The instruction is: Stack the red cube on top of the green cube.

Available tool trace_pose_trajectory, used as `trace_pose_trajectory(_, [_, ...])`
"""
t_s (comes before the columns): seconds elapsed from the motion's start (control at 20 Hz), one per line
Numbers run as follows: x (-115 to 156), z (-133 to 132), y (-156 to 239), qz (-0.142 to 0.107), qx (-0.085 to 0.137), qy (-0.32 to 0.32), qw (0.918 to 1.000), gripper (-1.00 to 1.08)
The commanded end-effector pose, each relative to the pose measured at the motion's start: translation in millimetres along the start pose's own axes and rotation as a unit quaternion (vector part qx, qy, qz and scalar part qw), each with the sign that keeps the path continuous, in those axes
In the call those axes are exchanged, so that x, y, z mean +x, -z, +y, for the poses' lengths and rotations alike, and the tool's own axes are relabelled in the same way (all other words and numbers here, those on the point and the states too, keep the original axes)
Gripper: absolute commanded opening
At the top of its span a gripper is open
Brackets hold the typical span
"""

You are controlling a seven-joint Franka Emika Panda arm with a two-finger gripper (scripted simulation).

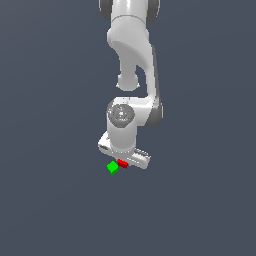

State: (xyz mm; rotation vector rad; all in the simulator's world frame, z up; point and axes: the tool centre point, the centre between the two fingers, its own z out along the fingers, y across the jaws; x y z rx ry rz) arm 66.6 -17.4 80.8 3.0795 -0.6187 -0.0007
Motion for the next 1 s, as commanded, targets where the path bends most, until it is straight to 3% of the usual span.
trace_pose_trajectory(0.0, [10, 19, -8, 0.0, 0.0, 0.0, 1.0, -1.0])
trace_pose_trajectory(0.45, [27, 45, -20, 0.0, 0.0, 0.001, 1.0, -1.0])
trace_pose_trajectory(0.5, [27, 45, -20, 0.0, 0.0, 0.001, 1.0, 1.0])
trace_pose_trajectory(0.95, [27, 45, -20, 0.0, 0.0, 0.001, 1.0, 1.0])
